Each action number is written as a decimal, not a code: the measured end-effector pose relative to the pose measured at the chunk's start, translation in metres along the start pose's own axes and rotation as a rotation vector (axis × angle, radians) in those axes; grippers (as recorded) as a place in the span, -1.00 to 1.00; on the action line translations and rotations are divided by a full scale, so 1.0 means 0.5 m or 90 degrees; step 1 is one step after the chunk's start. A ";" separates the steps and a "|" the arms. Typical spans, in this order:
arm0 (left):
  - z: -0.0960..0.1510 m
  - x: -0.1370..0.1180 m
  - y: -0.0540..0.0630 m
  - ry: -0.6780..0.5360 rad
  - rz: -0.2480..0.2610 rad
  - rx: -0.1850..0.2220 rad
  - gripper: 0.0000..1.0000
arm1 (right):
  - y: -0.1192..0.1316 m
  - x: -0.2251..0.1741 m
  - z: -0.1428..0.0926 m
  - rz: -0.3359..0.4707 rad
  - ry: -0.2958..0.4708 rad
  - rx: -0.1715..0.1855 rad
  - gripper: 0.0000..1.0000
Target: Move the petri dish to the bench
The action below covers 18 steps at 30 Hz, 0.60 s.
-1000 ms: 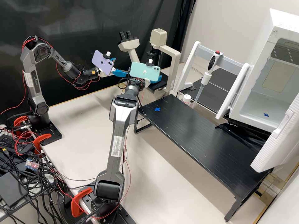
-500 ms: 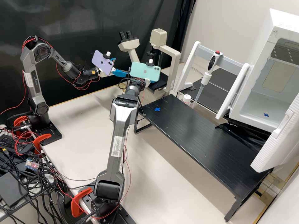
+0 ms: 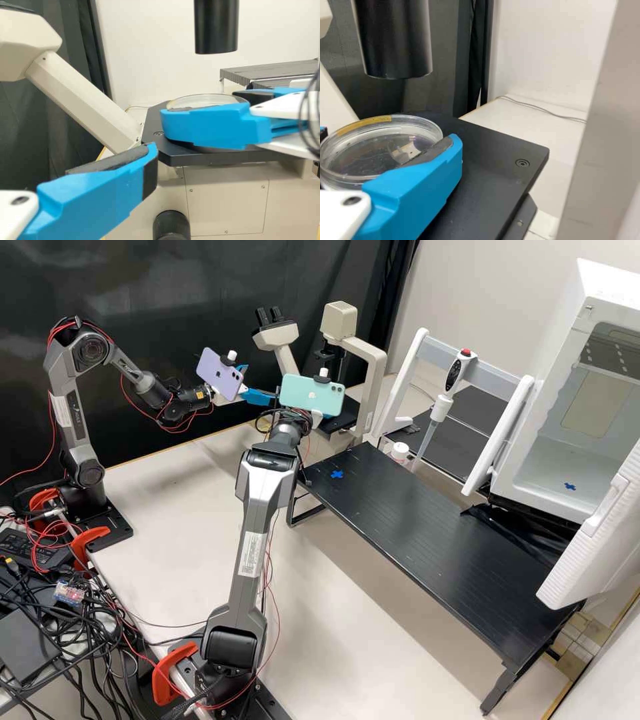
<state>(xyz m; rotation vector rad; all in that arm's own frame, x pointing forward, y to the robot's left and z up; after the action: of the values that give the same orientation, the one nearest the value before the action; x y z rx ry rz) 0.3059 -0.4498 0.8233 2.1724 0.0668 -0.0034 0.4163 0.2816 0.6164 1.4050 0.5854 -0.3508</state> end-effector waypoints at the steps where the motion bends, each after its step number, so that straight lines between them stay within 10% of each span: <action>1: 0.000 0.000 0.000 0.000 0.000 0.000 1.00 | 0.001 -0.001 0.003 0.000 -0.002 -0.001 -1.00; 18: 0.000 0.000 0.000 0.000 0.000 0.000 1.00 | 0.065 -0.117 0.030 0.093 0.004 0.021 -1.00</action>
<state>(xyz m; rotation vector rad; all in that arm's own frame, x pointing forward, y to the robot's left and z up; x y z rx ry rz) 0.3059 -0.4498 0.8233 2.1724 0.0668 -0.0034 0.3897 0.2652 0.6775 1.4717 0.4805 -0.2395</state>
